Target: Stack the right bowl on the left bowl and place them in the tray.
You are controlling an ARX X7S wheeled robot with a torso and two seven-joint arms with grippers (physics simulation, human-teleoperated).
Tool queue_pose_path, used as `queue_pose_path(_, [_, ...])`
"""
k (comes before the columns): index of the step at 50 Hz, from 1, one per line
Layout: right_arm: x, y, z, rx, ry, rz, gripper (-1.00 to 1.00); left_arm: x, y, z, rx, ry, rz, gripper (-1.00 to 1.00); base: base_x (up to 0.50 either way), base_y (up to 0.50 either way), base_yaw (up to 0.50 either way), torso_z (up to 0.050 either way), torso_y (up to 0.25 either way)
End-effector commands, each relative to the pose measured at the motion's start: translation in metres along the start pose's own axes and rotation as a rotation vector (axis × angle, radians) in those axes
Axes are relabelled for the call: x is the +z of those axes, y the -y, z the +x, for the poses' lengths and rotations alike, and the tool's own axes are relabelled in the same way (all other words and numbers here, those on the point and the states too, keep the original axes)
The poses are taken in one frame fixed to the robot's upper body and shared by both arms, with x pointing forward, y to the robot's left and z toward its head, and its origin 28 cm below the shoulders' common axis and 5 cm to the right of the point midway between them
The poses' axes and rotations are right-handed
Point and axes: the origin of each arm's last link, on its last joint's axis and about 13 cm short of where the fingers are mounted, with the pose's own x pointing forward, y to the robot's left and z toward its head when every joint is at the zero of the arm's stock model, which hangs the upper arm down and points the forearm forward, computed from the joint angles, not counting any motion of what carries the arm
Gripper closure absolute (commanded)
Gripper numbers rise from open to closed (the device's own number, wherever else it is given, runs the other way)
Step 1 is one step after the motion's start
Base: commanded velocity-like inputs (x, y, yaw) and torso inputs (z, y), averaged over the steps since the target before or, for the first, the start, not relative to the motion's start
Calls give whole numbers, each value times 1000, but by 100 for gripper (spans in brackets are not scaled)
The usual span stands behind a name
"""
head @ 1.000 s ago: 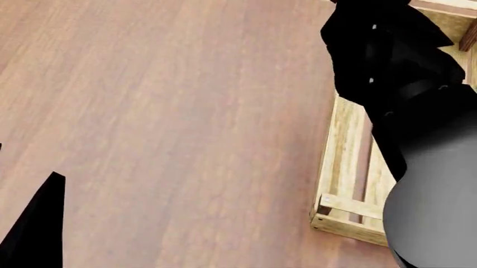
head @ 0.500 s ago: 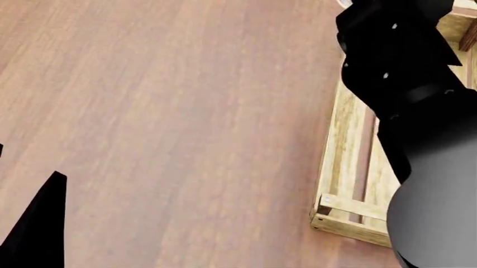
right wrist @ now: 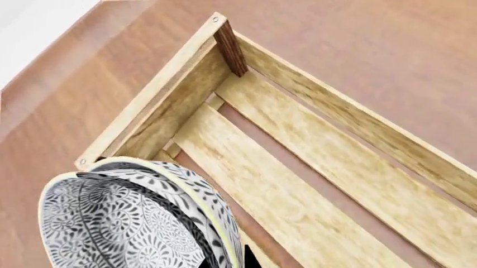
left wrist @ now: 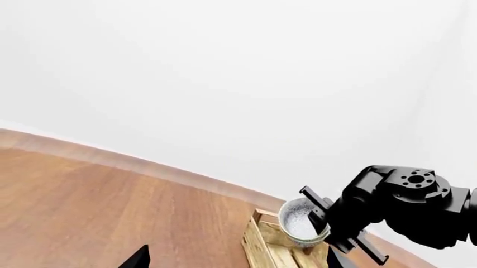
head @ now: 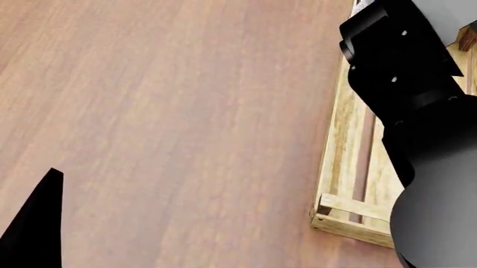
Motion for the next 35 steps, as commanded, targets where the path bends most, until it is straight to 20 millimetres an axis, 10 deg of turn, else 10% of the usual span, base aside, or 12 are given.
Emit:
queue_pose_path(1, [5,1,-1,-112,-42,-10,100,0,0,0,0,-1,-2,-100,0,0,0,0,0])
queue_pose_path(35, [4,6,7,-231,-190,204,100,-1,1,0,5,-7,-4,-100,0,0,0,0,1])
